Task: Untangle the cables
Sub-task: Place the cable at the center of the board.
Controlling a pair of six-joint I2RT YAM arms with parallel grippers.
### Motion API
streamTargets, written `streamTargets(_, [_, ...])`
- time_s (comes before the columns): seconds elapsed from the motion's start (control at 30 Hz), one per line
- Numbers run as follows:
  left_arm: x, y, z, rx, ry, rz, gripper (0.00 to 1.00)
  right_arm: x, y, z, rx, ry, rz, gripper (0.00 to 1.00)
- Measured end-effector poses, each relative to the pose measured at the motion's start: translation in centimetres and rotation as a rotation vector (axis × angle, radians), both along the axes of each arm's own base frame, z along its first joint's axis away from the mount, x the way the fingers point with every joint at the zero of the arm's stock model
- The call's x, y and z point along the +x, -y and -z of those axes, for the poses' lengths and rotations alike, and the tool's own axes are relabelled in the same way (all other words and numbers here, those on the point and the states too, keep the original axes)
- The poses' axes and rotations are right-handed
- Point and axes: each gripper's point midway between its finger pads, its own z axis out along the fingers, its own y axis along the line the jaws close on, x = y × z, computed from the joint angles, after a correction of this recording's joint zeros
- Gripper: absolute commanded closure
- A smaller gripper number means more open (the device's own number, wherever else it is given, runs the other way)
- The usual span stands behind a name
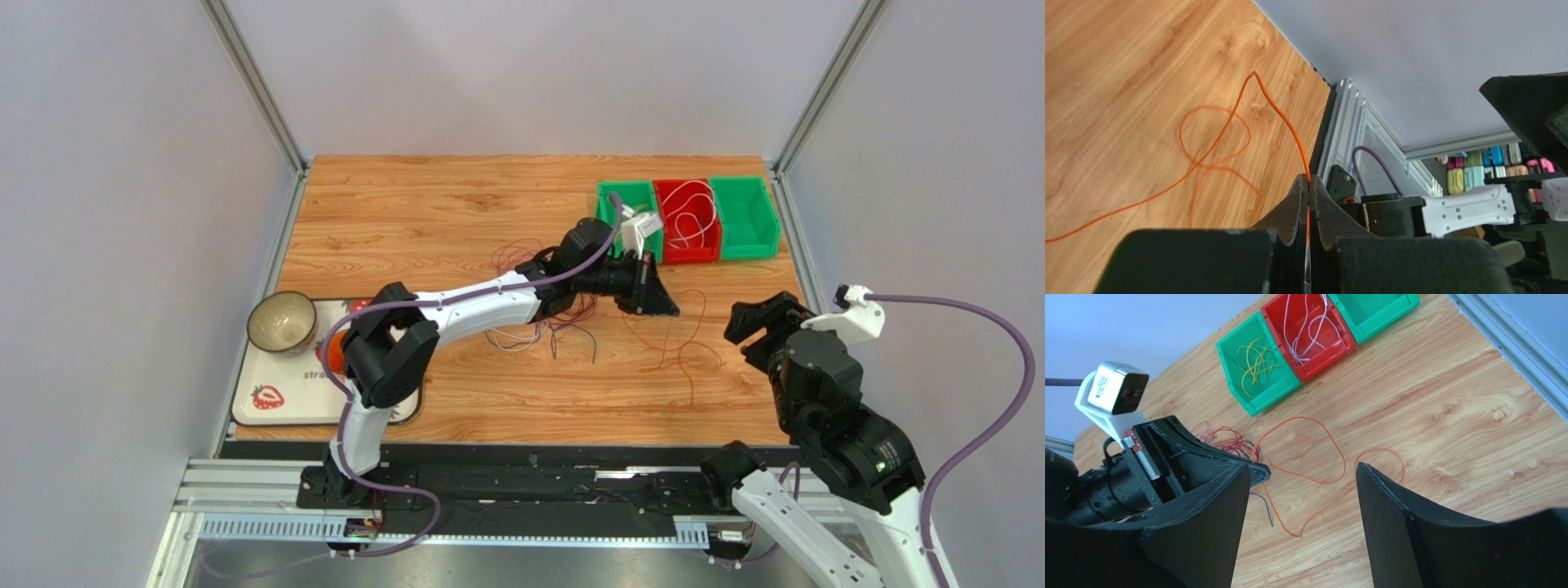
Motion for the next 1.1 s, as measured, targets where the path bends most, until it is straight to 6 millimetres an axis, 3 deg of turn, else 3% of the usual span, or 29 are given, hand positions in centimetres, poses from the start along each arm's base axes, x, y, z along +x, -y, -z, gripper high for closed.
streamTargets(0.13, [-0.6,0.8,2.3,0.026,-0.037,0.023,1.00,0.7,-0.8,1.5,0.000,-0.074,-0.004,0.32])
streamTargets(0.3, [-0.4,1.9,5.8,0.087,-0.097,0.032,1.00,1.1,-1.5,5.1,-0.006,-0.229,0.028,0.30])
streamTargets(0.37, [-0.2,2.2,6.9,0.108,-0.116,0.033,0.92,0.9,-1.6,6.6,-0.004,-0.283,0.048,0.28])
streamTargets(0.4, [-0.1,2.4,7.4,0.120,-0.124,0.032,0.87,0.7,-1.5,7.1,-0.003,-0.304,0.055,0.27])
streamTargets(0.47, [0.0,2.6,8.3,0.150,-0.140,0.036,0.65,0.4,-1.6,8.3,0.009,-0.343,0.070,0.19])
streamTargets(0.53, [0.0,2.7,8.9,0.173,-0.149,0.049,0.31,0.1,-1.6,9.0,0.020,-0.370,0.086,0.16])
streamTargets(0.63, [-0.5,2.5,9.3,0.199,-0.167,0.075,0.18,-0.1,-1.4,9.6,0.032,-0.399,0.114,0.13])
streamTargets(0.77, [-1.1,1.7,10.3,0.255,-0.195,0.088,0.17,-0.1,-0.8,10.8,0.035,-0.466,0.179,0.13])
streamTargets(0.93, [-0.3,-0.5,12.2,0.359,-0.256,0.038,0.18,-0.1,-0.1,13.1,0.013,-0.601,0.275,0.13])
streamTargets(1.03, [0.3,-2.4,12.5,0.397,-0.286,0.001,0.18,0.0,0.3,14.0,0.002,-0.652,0.310,0.13])
streamTargets(1.1, [1.6,-5.7,12.1,0.431,-0.312,-0.067,0.18,0.1,0.7,14.4,-0.007,-0.677,0.334,0.12])
